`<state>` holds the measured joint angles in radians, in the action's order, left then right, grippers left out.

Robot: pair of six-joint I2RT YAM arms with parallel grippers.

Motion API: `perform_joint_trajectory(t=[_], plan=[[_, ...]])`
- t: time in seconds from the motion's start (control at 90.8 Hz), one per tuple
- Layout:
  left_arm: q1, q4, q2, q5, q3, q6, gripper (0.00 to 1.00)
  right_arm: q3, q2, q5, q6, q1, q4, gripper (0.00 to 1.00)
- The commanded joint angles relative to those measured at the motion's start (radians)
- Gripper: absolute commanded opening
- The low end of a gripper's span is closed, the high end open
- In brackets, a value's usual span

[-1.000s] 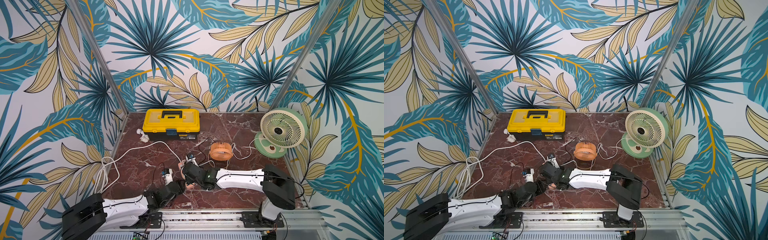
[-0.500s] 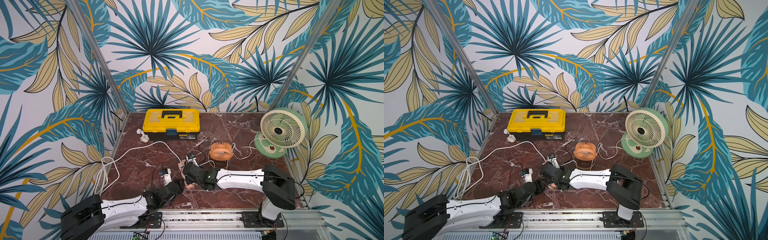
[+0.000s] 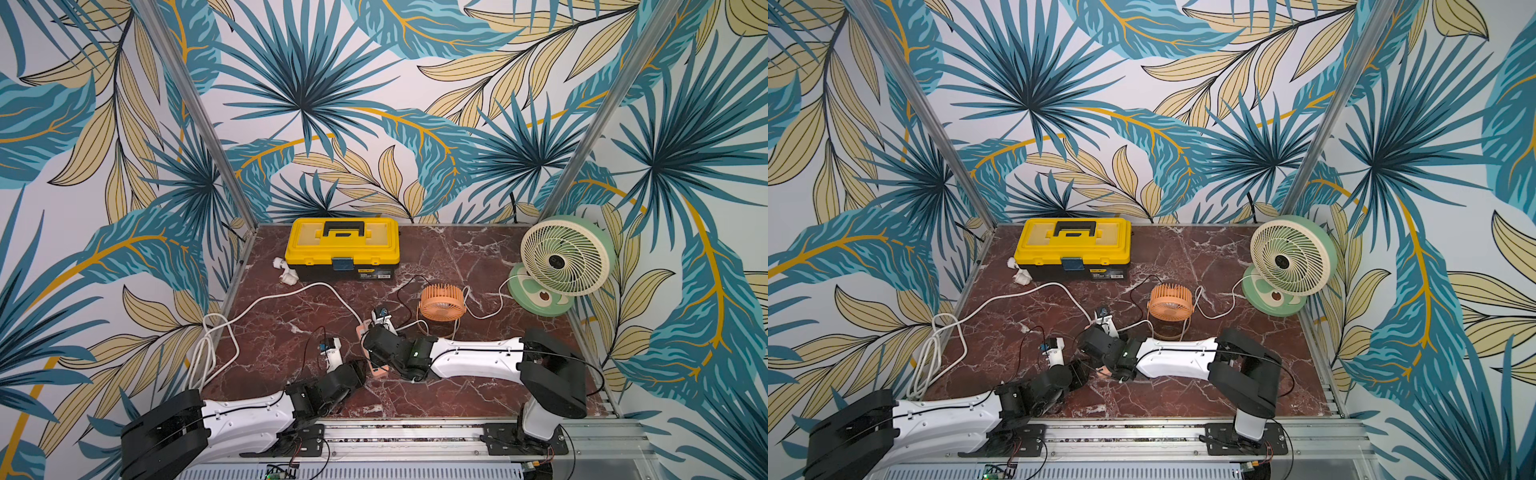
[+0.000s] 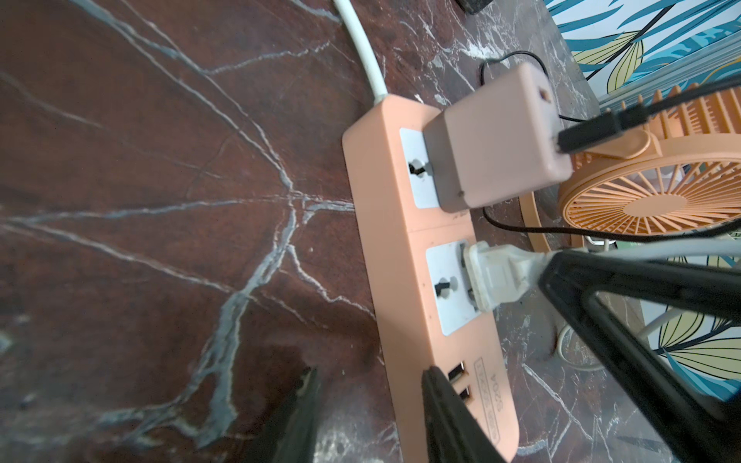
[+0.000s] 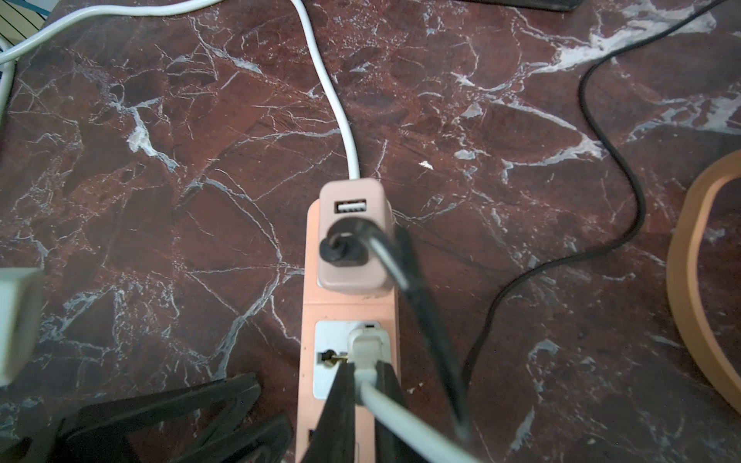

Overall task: Plug the desk fan into the power strip
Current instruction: Insert the plug into the socket.

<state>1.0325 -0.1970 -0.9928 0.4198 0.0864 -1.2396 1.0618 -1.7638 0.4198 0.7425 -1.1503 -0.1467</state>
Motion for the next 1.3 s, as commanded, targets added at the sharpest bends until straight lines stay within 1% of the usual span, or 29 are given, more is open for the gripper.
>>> perform_joint_trajectory(t=[0.0, 0.099, 0.231, 0.342, 0.496, 0.584, 0.716, 0.859, 0.947, 1.113, 1.289], plan=[[-0.004, 0.054, -0.001, 0.006, -0.03, 0.0, 0.46, -0.073, -0.072, -0.056, 0.026, -0.012, -0.146, 0.0], [-0.004, 0.054, 0.003, 0.008, -0.031, 0.002, 0.46, -0.088, -0.079, -0.054, 0.032, -0.021, -0.136, 0.0], [-0.004, 0.054, 0.004, 0.008, -0.031, 0.001, 0.46, -0.069, -0.098, -0.024, 0.033, -0.045, -0.189, 0.0], [-0.004, 0.055, 0.008, 0.008, -0.031, 0.003, 0.46, -0.067, -0.109, -0.037, 0.036, -0.05, -0.217, 0.0], [-0.003, 0.059, 0.014, 0.009, -0.034, 0.003, 0.46, -0.086, -0.076, -0.034, 0.054, -0.07, -0.281, 0.0], [-0.003, 0.058, 0.013, 0.011, -0.031, 0.005, 0.46, -0.102, -0.07, -0.053, 0.072, -0.07, -0.305, 0.0], [-0.004, 0.049, 0.002, 0.008, -0.029, 0.006, 0.46, -0.082, -0.114, -0.094, 0.089, -0.064, -0.346, 0.0], [-0.003, 0.055, 0.008, 0.007, -0.029, 0.007, 0.46, -0.1, -0.126, -0.138, 0.101, -0.039, -0.316, 0.0], [-0.003, 0.058, 0.013, 0.008, -0.029, 0.01, 0.46, -0.103, -0.159, -0.193, 0.095, -0.019, -0.291, 0.0], [-0.003, 0.059, 0.013, 0.007, -0.03, 0.009, 0.46, -0.088, -0.197, -0.248, 0.074, -0.011, -0.251, 0.0], [-0.004, 0.061, 0.016, 0.011, -0.028, 0.013, 0.46, -0.063, -0.228, -0.23, 0.072, 0.002, -0.254, 0.0]])
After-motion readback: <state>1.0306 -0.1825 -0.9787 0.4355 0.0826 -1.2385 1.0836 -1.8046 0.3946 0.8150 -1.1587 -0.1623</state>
